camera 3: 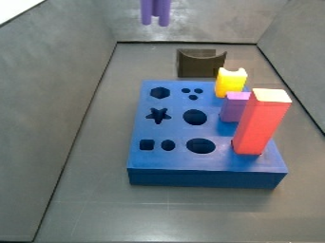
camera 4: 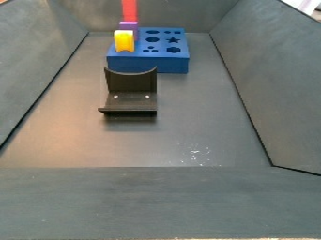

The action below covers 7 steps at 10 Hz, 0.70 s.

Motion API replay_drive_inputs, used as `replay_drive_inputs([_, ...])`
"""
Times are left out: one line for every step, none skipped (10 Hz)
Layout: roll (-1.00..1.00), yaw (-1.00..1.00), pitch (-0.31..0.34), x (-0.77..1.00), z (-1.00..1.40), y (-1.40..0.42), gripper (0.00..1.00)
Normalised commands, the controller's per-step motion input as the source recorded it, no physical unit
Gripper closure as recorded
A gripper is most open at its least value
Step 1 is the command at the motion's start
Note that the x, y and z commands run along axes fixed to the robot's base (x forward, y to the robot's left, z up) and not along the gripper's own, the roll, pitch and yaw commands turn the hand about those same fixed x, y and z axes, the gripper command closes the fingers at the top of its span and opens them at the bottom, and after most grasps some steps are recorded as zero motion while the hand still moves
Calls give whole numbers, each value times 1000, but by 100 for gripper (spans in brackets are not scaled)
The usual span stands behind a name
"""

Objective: Pick up the 3 prong object. Move up. Rotate the 3 prong object. Place the 3 prong object on the fixture. Regrasp the 3 prong object. Move to above the board. Insert the 3 prong object.
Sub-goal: Insert the 3 prong object.

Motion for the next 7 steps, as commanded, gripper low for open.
replay_drive_inputs([-499,-197,-100,151,0,351,100])
replay_drive_inputs([-463,-429,-124,43,-46,126,100])
replay_drive_inputs([-427,-523,-94,57,-60,69,100])
replay_drive_inputs([-420,-480,-124,20,-37,111,100])
replay_drive_inputs([-347,-540,-130,43,-29,106,100])
replay_drive_inputs([-310,-626,-129,117,-51,63,100])
replay_drive_inputs([-270,-586,-64,231,0,154,100])
